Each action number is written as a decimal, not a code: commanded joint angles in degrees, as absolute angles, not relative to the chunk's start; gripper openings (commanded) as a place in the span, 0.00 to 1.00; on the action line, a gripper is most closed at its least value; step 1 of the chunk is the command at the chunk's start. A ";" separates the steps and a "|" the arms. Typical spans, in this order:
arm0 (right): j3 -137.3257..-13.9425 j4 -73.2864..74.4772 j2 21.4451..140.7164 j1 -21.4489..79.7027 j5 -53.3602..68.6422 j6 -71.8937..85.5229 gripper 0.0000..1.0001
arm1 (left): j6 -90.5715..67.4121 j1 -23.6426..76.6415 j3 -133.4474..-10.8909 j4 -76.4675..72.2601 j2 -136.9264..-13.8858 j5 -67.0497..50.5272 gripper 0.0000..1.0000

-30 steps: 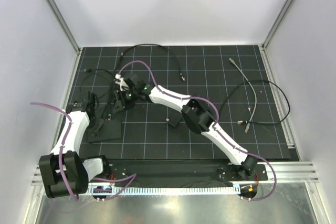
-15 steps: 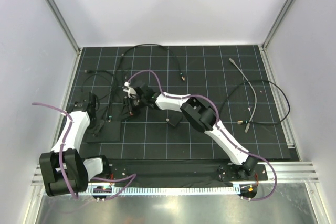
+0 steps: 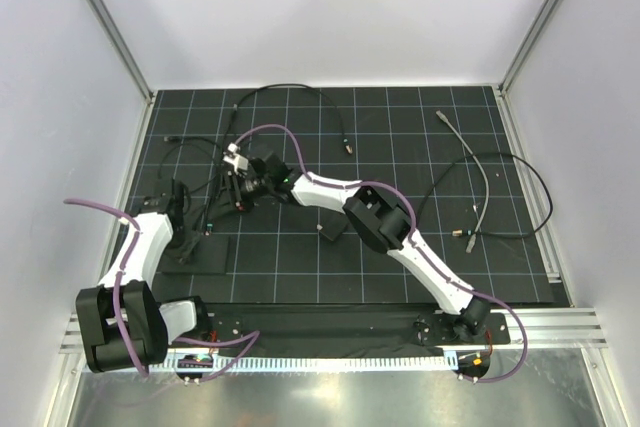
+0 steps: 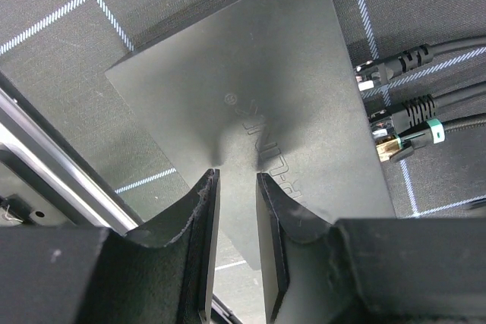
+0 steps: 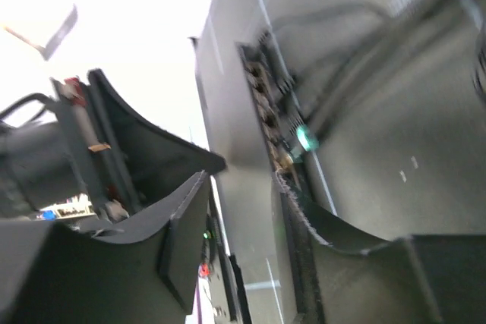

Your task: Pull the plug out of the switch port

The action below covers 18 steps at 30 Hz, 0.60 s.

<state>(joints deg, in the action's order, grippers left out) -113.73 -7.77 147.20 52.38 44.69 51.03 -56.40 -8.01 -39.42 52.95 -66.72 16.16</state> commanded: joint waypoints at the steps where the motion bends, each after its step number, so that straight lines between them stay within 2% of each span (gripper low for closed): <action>1: -119.96 -10.81 150.37 52.56 46.76 55.10 0.46 | -57.30 -8.35 -39.37 51.77 -66.88 16.00 0.29; 18: -123.40 -7.03 154.95 54.84 45.27 55.02 0.48 | -57.39 -8.44 -38.67 51.07 -66.45 15.38 0.28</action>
<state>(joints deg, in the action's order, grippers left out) -120.70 -7.55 154.47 53.54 45.45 54.22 -56.64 -8.01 -38.92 52.31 -66.76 15.16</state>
